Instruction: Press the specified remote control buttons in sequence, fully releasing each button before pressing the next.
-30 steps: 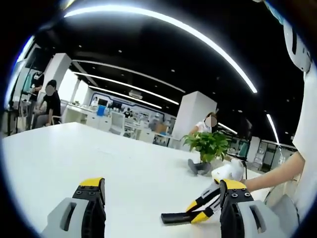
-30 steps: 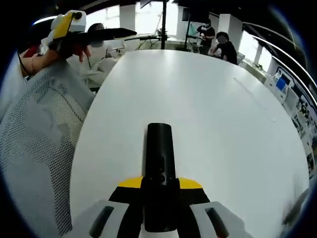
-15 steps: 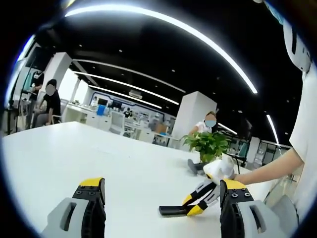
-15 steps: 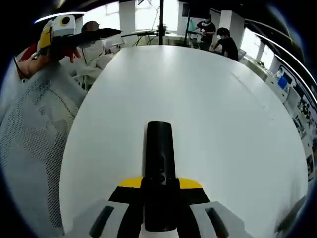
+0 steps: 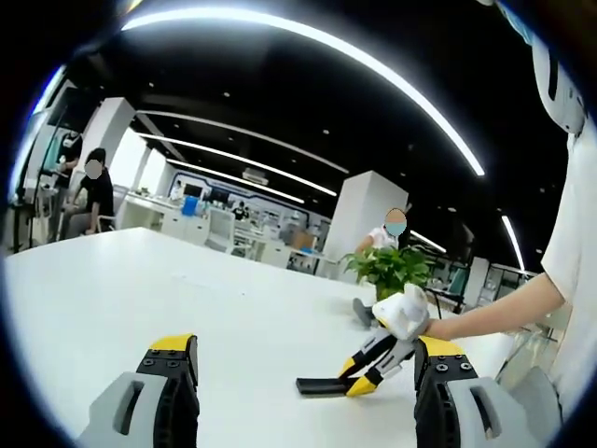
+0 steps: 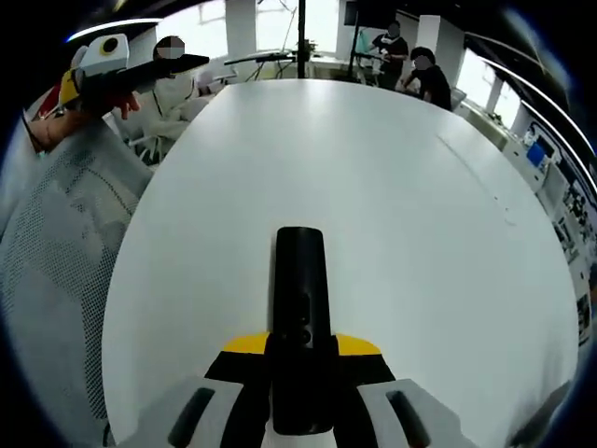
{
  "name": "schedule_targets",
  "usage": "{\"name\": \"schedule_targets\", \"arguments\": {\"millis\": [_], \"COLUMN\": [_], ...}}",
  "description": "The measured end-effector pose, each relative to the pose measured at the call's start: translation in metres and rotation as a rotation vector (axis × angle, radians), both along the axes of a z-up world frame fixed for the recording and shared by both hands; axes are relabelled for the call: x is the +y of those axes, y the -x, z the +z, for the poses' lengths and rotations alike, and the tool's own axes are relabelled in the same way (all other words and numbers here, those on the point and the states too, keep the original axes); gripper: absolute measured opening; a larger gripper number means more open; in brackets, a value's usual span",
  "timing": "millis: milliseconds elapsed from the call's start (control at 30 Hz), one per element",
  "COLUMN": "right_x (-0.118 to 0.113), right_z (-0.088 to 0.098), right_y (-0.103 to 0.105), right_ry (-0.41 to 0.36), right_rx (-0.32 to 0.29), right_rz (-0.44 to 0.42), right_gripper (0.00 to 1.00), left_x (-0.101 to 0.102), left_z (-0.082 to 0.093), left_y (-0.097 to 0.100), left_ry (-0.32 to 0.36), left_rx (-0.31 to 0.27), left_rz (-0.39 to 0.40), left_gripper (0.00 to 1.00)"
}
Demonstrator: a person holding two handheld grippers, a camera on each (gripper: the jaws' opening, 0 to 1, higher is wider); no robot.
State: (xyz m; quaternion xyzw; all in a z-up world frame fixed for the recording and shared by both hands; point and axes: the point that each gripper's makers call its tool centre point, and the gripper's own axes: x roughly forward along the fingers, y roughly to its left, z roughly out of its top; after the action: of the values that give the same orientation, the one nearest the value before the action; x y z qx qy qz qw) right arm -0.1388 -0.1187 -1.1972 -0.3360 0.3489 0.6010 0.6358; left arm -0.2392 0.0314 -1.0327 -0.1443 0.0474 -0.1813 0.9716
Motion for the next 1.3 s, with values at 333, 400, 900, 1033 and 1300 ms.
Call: {"name": "schedule_targets", "arguments": {"millis": [333, 400, 900, 1033, 1300], "right_x": [-0.002, -0.002, -0.006, -0.006, -0.007], "right_z": [0.000, 0.000, -0.001, 0.000, 0.002], "right_y": [-0.022, -0.025, -0.050, -0.053, -0.053], "right_ry": [0.014, 0.019, 0.033, 0.038, 0.021], "right_rx": [0.007, 0.008, 0.014, 0.015, 0.065], "right_rz": [-0.015, -0.015, -0.027, -0.022, -0.024], "right_gripper": [0.21, 0.21, 0.21, 0.21, 0.21], "left_x": [0.000, 0.000, 0.000, 0.000, -0.001], "left_z": [-0.001, -0.002, -0.003, -0.004, -0.005], "left_y": [-0.001, -0.001, 0.000, 0.000, 0.000], "left_ry": [0.001, -0.001, 0.000, -0.001, -0.006], "left_rx": [0.008, 0.009, 0.016, 0.020, 0.026], "left_rz": [-0.003, -0.003, -0.006, -0.008, -0.010], "left_gripper": [1.00, 1.00, 1.00, 1.00, 1.00]}}
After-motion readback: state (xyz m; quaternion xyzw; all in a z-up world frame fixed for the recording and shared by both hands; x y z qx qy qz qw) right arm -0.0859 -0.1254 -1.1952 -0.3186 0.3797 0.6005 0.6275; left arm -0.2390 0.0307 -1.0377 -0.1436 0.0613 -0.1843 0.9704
